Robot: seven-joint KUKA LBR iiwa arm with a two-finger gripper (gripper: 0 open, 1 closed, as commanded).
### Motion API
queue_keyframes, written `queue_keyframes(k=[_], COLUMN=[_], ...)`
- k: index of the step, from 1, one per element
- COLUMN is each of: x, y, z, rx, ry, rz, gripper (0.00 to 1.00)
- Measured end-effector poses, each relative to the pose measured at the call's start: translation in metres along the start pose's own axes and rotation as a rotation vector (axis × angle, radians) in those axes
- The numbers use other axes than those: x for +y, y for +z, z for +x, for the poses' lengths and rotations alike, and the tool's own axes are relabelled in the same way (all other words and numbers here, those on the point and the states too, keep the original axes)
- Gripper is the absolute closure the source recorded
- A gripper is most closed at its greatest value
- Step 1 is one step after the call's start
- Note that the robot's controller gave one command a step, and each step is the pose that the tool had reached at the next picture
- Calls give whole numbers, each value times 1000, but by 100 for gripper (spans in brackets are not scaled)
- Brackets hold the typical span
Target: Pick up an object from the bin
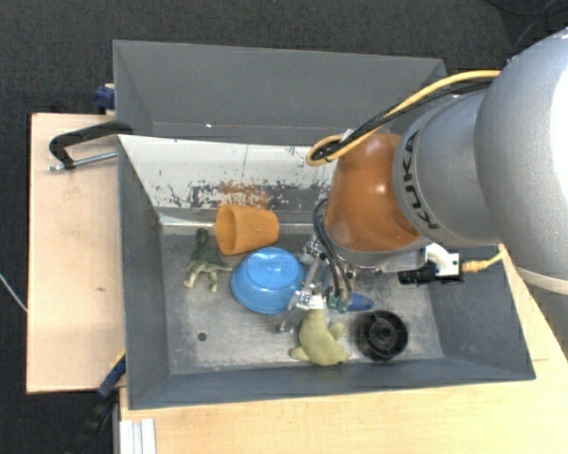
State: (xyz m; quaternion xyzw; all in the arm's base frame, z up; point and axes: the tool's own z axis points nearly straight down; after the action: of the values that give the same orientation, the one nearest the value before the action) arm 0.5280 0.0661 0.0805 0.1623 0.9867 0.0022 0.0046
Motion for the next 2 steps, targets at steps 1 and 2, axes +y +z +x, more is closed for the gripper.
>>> queue_keyframes(k=[1, 2], x=[0, 2], y=[0, -15], z=[0, -1], rx=[1, 4], ry=[0, -2], rz=[1, 2], gripper=[100, 100])
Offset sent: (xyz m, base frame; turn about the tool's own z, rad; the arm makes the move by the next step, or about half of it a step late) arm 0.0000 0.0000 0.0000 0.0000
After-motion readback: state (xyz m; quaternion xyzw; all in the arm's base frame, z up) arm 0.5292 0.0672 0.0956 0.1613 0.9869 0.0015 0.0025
